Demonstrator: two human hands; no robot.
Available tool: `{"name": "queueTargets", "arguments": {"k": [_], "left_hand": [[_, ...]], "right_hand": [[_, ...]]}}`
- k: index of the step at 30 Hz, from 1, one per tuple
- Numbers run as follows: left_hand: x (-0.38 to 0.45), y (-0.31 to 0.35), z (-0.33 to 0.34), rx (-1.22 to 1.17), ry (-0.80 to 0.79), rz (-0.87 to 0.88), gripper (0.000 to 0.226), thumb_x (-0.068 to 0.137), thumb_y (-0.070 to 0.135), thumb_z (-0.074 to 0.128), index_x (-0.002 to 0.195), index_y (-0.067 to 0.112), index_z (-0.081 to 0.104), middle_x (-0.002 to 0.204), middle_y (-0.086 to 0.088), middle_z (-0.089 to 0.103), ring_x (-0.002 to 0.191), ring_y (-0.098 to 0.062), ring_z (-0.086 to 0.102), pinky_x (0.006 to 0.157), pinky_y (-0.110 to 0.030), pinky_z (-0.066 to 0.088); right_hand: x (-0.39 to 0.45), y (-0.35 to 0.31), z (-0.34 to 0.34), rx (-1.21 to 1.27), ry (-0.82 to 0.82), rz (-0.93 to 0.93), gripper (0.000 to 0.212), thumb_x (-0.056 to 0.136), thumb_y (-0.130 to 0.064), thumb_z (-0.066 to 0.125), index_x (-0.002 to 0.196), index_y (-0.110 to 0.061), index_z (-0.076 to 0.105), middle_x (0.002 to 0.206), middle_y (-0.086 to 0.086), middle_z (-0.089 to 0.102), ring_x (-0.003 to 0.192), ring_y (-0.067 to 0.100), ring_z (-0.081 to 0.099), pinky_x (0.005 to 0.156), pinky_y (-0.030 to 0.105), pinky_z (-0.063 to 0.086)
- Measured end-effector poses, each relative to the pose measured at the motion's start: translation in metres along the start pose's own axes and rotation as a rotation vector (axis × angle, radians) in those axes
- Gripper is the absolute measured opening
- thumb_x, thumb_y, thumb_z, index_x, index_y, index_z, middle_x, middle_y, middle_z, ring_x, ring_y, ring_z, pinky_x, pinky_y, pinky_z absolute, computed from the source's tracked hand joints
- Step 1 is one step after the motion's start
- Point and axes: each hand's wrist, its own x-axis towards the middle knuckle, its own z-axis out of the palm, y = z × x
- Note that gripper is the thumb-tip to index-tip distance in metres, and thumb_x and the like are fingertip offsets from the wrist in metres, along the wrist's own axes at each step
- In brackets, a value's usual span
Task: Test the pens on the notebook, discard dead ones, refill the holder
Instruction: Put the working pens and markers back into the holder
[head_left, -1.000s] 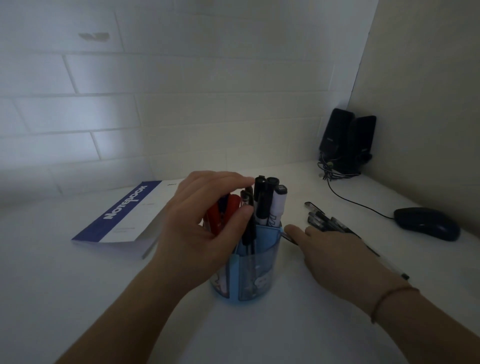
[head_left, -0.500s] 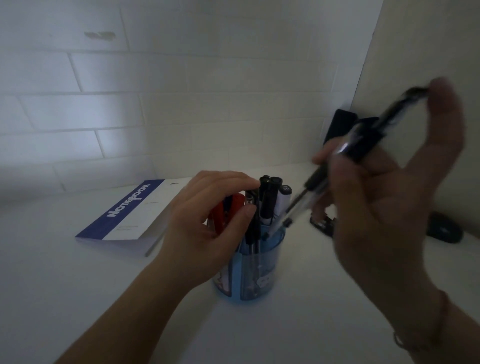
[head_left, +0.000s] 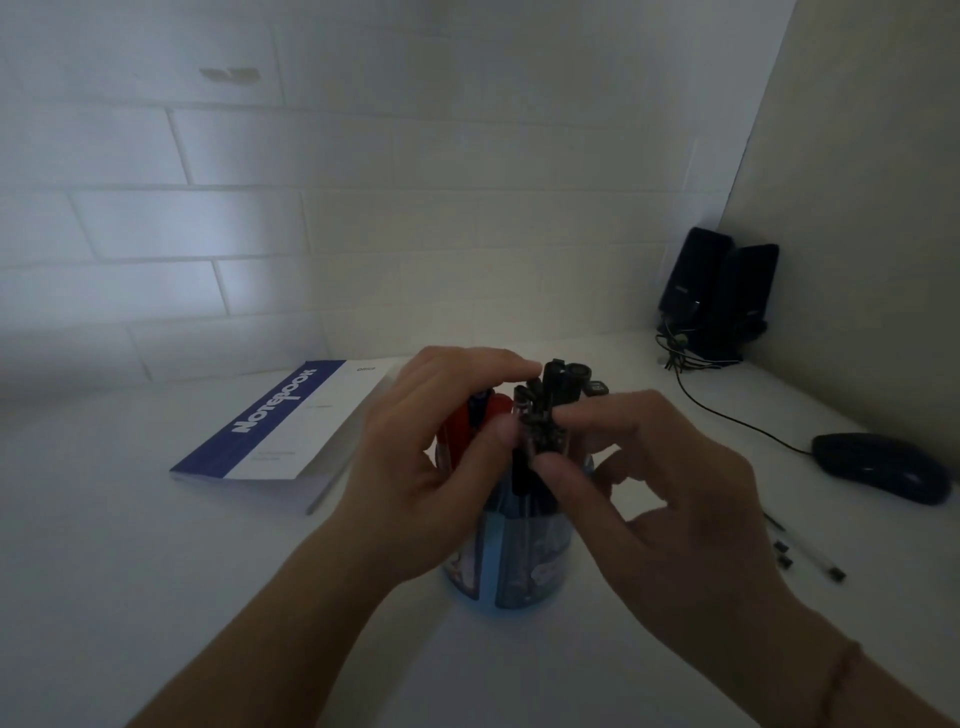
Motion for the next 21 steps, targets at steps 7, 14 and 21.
{"name": "queueTargets", "arguments": {"k": [7,14,21], "left_hand": [[0.002,0.001,0.005,0.041,0.041,0.018,0.02,0.087,0.016,0.061,0.107,0.014,0.063,0.106,0.001,0.066,0.103,-0.016,0.062,0.088,-0.036,0.05],[0.001,0.004,0.005,-0.012,0.018,0.009,0.025,0.09,0.025,0.055,0.109,0.009,0.062,0.107,-0.002,0.066,0.104,-0.021,0.062,0.085,-0.04,0.05],[0.001,0.003,0.006,0.048,-0.007,0.034,0.021,0.087,0.019,0.062,0.106,0.013,0.063,0.111,-0.003,0.064,0.109,-0.019,0.06,0.089,-0.04,0.049]], "right_hand": [[0.003,0.005,-0.004,0.087,0.047,0.037,0.036,0.079,-0.022,0.074,0.112,-0.024,0.059,0.091,-0.009,0.066,0.081,0.008,0.065,0.064,0.017,0.052],[-0.003,0.011,0.002,-0.101,-0.012,-0.064,0.033,0.086,-0.005,0.064,0.119,-0.013,0.06,0.106,0.0,0.058,0.088,0.0,0.054,0.078,0.006,0.043],[0.0,0.009,-0.013,-0.019,0.028,-0.087,0.019,0.085,-0.008,0.062,0.103,-0.014,0.065,0.079,-0.004,0.064,0.068,0.01,0.06,0.063,0.016,0.048]]}}
